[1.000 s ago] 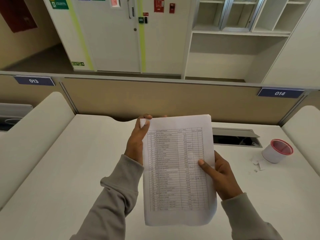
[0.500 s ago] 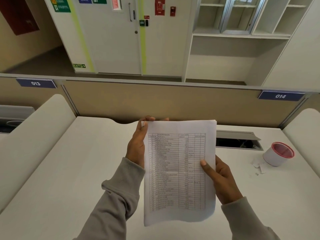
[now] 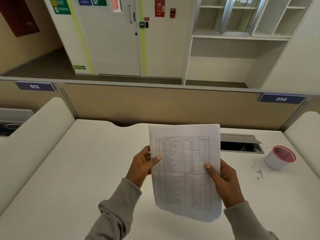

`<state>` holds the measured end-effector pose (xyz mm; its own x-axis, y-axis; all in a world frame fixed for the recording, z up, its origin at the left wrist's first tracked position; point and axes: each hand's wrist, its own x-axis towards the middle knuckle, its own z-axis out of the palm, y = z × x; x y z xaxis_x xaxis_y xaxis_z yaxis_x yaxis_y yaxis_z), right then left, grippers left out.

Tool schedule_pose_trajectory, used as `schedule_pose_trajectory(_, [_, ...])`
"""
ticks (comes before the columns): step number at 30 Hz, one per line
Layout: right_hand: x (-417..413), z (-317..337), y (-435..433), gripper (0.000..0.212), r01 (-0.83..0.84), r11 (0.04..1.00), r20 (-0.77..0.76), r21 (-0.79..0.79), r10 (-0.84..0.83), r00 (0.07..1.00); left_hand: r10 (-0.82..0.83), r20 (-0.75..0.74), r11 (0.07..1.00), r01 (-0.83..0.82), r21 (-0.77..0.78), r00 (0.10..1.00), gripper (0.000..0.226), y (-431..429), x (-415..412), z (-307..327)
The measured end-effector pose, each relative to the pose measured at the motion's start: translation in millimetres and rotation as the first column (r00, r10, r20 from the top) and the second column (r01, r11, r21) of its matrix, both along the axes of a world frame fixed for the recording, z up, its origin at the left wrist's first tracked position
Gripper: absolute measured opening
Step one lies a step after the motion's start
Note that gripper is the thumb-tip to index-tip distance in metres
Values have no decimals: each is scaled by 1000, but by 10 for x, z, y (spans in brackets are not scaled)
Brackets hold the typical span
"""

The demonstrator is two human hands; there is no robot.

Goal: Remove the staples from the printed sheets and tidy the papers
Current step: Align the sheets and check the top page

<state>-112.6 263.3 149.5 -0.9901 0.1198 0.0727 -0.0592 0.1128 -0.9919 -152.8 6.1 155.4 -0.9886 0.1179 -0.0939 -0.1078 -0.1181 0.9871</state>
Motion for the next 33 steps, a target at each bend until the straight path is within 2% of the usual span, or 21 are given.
schedule_pose_trajectory(5, [-42,-146,59,21,-4,1000,53,20,3,999,56,83,998,-54,-33,995,25,117,151,-379])
schedule_pose_trajectory(7, [-49,-205,90,30,-93,995,110,32,89,990,91,77,995,-89,-37,993,24,147,161,-457])
schedule_pose_trajectory(10, [-45,-329,110,46,-208,968,190,138,180,965,146,94,988,-139,-69,985,23,158,156,-556])
schedule_pose_trajectory(13, [-45,-462,44,39,-153,944,227,293,87,970,182,123,977,-165,-133,976,21,205,173,-688])
schedule_pose_trajectory(15, [-36,-471,-26,36,-106,917,193,384,33,981,210,146,971,-188,-150,967,19,248,195,-759])
schedule_pose_trajectory(17, [-24,-429,-62,37,-60,913,130,403,8,991,249,172,966,-231,-117,953,20,251,202,-763])
schedule_pose_trajectory(21, [-51,-299,-11,35,-23,898,45,440,4,999,358,222,926,-376,43,907,34,129,80,-647])
schedule_pose_trajectory(23, [-68,-234,32,32,-19,873,5,488,19,1000,410,200,897,-433,86,890,42,37,12,-554])
schedule_pose_trajectory(25, [-74,-181,63,26,-22,838,-29,545,45,999,452,100,889,-456,27,887,55,-41,-17,-495])
schedule_pose_trajectory(27, [-84,-153,74,22,-11,775,-77,631,77,994,464,-35,877,-464,-128,885,76,-65,-5,-468])
schedule_pose_trajectory(29, [-102,-136,51,18,15,744,-118,668,86,989,441,-91,863,-450,-231,893,93,-44,20,-494])
schedule_pose_trajectory(31, [-109,-142,20,14,15,780,-116,625,74,990,394,-11,906,-390,-161,919,98,-15,54,-546])
schedule_pose_trajectory(33, [-120,-199,14,14,-16,849,-59,528,55,997,303,129,953,-303,-25,944,89,-12,86,-591])
